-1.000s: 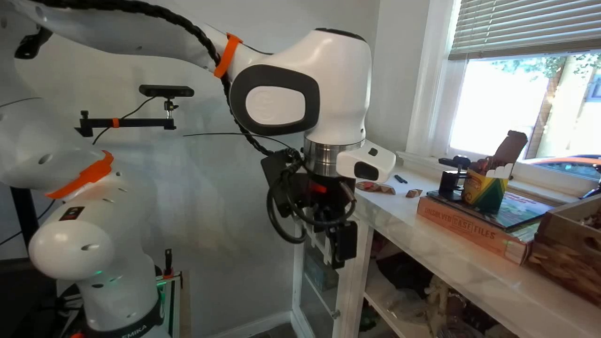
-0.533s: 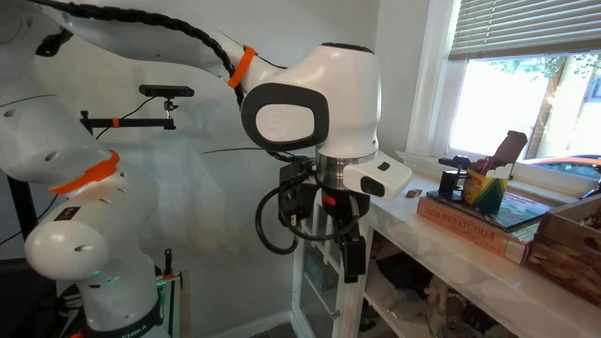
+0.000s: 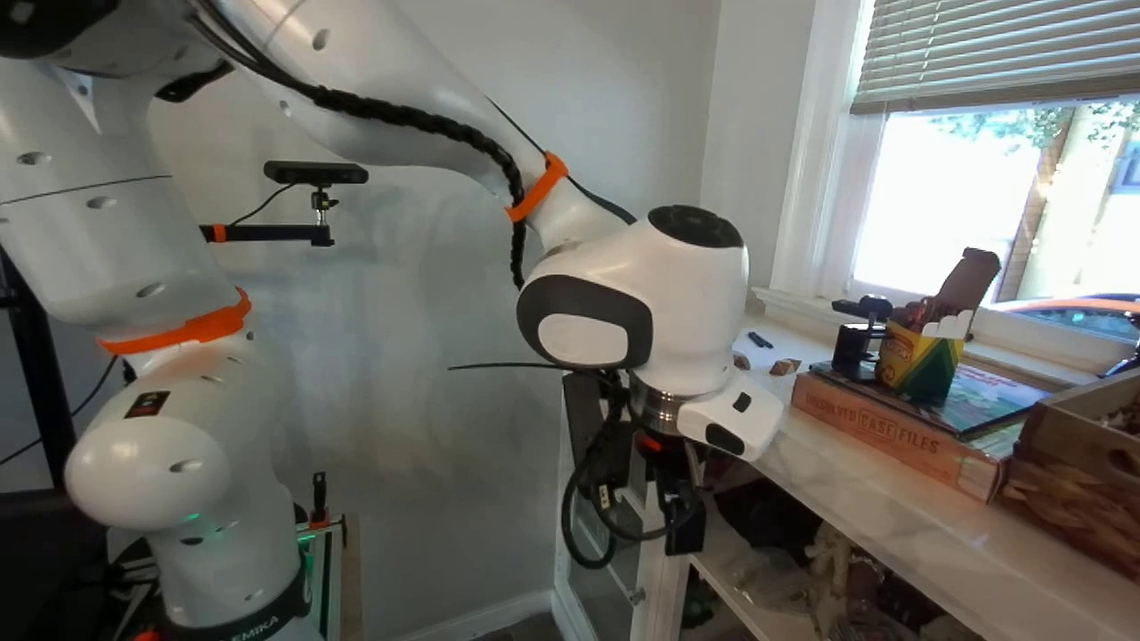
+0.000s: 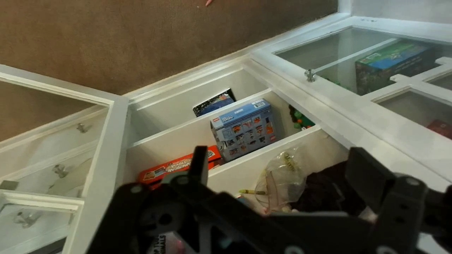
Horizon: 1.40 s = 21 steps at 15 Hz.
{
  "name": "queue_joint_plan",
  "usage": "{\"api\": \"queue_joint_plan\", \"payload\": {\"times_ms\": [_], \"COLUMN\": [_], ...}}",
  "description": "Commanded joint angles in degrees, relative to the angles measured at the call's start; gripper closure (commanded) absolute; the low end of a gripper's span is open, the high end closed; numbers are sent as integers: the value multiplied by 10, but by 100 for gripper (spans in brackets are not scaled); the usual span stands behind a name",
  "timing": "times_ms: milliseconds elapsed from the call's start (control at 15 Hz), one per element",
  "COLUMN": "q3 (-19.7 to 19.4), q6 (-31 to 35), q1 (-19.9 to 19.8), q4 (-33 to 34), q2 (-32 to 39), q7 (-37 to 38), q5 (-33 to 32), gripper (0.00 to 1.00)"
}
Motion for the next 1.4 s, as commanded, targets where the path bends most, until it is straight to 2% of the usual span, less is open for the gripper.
{"api": "queue_joint_plan", "payload": {"times_ms": [0, 67, 133, 333, 933, 1133, 1333], "q3": [3, 8, 16, 22, 22, 33, 46], "q6": [29, 36, 16, 25, 25, 60, 132], "q1": [26, 27, 9, 12, 12, 22, 33], "q4": [3, 3, 1, 2, 5, 4, -3], "q2": [53, 65, 38, 60, 61, 90, 122], "q7": [-71, -76, -49, -62, -63, -93, -175], "q5": [58, 65, 41, 50, 51, 54, 56], "gripper": [0, 0, 0, 0, 0, 0, 0]}}
